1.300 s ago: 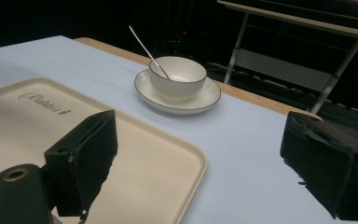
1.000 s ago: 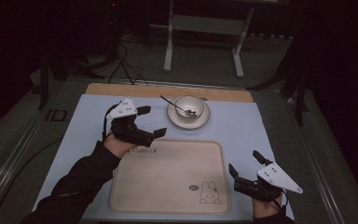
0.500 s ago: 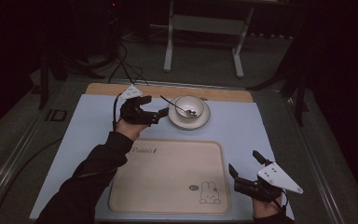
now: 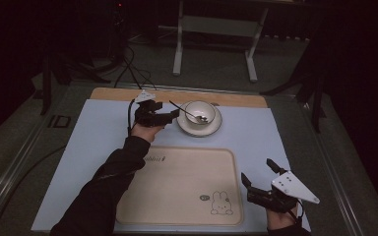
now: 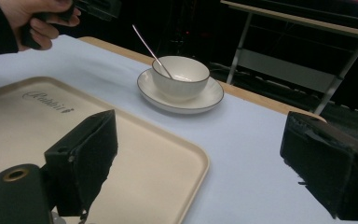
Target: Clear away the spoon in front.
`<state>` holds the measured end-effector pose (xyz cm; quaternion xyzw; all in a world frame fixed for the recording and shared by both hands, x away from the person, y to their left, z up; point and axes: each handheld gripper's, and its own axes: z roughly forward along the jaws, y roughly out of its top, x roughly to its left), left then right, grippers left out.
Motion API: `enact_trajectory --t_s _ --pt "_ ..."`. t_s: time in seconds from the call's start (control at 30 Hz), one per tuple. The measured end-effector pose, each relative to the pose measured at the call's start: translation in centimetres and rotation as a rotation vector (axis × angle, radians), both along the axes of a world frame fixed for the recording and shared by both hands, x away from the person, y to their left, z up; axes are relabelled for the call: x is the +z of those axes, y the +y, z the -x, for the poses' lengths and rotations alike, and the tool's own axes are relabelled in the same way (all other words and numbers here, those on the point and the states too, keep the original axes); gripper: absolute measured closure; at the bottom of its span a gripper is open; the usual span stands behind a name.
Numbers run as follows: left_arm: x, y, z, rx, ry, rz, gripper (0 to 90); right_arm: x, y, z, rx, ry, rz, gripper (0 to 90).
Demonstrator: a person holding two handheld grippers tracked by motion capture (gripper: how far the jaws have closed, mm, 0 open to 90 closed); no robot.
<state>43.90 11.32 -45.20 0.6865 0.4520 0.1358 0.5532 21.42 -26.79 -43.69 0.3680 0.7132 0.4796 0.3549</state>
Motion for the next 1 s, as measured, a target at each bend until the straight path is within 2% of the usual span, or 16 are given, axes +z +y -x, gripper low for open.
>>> enact_trajectory --t_s 0.1,0.13,0.23,0.43,0.77,1.0 --pt "-0.7 -0.3 -0.7 0.022 0.035 0.007 15.8 0.0 0.0 0.1 0.001 0.001 0.0 10.9" --pt "-0.7 -0.3 -0.7 0.022 0.035 0.007 16.7 0.0 0.0 0.1 0.0 0.001 0.0 10.9" --pt "-1.5 -0.8 -1.6 0.059 0.069 0.005 21.0 0.0 0.0 0.1 0.0 0.002 0.0 10.9" --pt "-2.2 -1.3 -2.7 0.11 0.102 0.039 30.0 0.0 -0.1 0.0 0.0 0.008 0.001 10.9" --pt "-3.1 -2.1 -3.9 0.167 0.136 0.082 44.7 -0.1 -0.1 -0.1 0.002 0.014 -0.002 10.9" --pt "-3.6 -2.5 -4.4 0.2 0.141 0.112 57.0 -0.1 -0.2 -0.1 0.003 0.02 -0.006 10.9"
